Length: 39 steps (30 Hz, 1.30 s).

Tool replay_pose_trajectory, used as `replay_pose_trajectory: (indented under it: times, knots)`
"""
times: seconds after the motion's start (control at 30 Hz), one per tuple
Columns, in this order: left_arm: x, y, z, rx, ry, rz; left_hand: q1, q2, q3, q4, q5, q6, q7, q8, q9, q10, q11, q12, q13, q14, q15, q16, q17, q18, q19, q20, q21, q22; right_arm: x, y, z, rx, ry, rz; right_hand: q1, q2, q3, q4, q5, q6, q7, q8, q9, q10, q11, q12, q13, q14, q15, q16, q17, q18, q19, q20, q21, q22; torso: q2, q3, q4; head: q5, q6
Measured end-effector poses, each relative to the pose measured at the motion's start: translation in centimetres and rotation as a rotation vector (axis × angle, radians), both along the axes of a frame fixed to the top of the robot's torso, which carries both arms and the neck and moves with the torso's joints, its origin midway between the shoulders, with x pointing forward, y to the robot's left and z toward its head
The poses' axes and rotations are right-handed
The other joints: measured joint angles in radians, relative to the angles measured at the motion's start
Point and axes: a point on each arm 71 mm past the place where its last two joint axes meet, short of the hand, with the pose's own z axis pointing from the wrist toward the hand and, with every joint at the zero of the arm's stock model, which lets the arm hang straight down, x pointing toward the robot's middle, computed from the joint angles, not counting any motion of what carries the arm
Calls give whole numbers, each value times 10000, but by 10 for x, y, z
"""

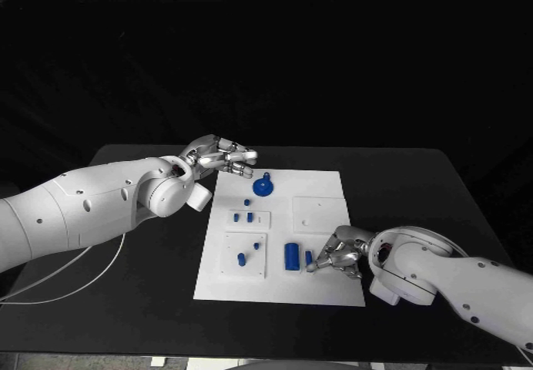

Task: Assemble the parts on the task board

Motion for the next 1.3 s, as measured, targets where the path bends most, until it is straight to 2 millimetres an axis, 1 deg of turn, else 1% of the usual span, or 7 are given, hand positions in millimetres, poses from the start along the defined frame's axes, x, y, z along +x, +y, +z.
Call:
replay_pose_trajectory:
  times: [0.77, 0.87, 0.9, 0.97, 1.03, 1.13, 1.3]
  knots:
    - [0, 1, 0, 18, 15, 11, 11, 11, 0, 0, 0, 0, 0, 0, 0, 0, 0, 0, 0, 0, 0, 0, 0, -1, 0, 0, 0, 1, -1, 1, -1, -3, 17, 128, -42, -41, 463, -162, -100, 29, -29, 31, -2, 0, 0, 0, 2, -5, 5, 0, 1, -1, 0, 0, 0, -2, 6, -2, 12, 6, -13]
    - [0, 1, 0, 20, 18, 12, 11, 11, 0, 0, 0, 0, 0, 0, 0, 0, 0, 0, 0, 0, 0, 0, 0, 0, 0, 0, 0, 1, -1, 1, -1, -15, -9, 114, 99, 100, 994, -262, -708, 83, -82, 31, -5, 0, -1, 0, 2, -5, 5, 0, 0, 0, 0, 0, 0, -1, 8, -2, 7, 6, -16]
    - [0, 1, 0, 21, 19, 12, 11, 11, 0, 0, 0, 0, 0, 0, 0, 0, 0, 0, 0, 0, 0, 0, -1, 0, 0, 0, 0, 1, -1, 2, -1, -18, -18, 108, 172, 172, 1469, -339, -1102, 123, -77, 31, -14, -15, -16, 0, 2, -5, 5, 0, 1, 0, 0, 0, 0, -2, 8, 1, 6, 3, -22]
    - [0, 1, 0, 22, 21, 10, 11, 11, 0, 0, 0, 0, 0, 0, 0, 0, 0, 0, 0, 0, 0, 0, -1, 0, 0, 0, 0, 1, -1, 3, -1, -1, -34, 108, 290, 8, 2558, -389, -1650, 131, -84, 31, -24, -36, -36, 0, 2, -5, 5, 0, 1, 1, 0, 0, 0, -2, 8, 3, 6, -1, -24]
    - [0, 1, 0, 22, 22, 7, 11, 11, 0, 0, 0, 0, 0, 0, 0, 0, 0, 0, 0, 0, 0, 0, -1, 0, 0, 0, 0, 1, -1, 3, -1, -12, -52, 92, 212, -235, 3679, -401, -1734, 221, -103, 32, -34, -36, -36, 0, 2, -5, 5, 0, 5, -1, 0, 0, 0, -2, 9, 4, 6, -2, -26]
    - [0, 1, 0, 24, 25, 4, 11, 11, 0, 0, 0, 0, 0, 0, 0, 0, 0, 0, 0, 0, 0, 0, -1, 0, 0, 0, 0, 1, -1, 3, -1, -48, -69, 43, -78, -657, 4799, -333, -1740, 252, -108, 64, -8, -13, -60, 0, 37, 21, -19, 0, 31, -1, 38, -38, 0, -2, 12, 11, 8, -3, -36]
    - [0, 1, 0, 31, 25, 3, 11, 11, 0, 0, 0, 0, 0, 0, 0, 0, 0, 0, 0, 0, 0, 0, 0, 0, 0, 0, 0, 1, 0, 4, -1, -77, -100, -16, -94, -673, 4926, -345, -1740, 285, -124, 79, 13, 2, -75, 0, 49, 21, -20, 0, 40, 0, 38, -38, 0, -2, 11, 11, 11, -3, -45]
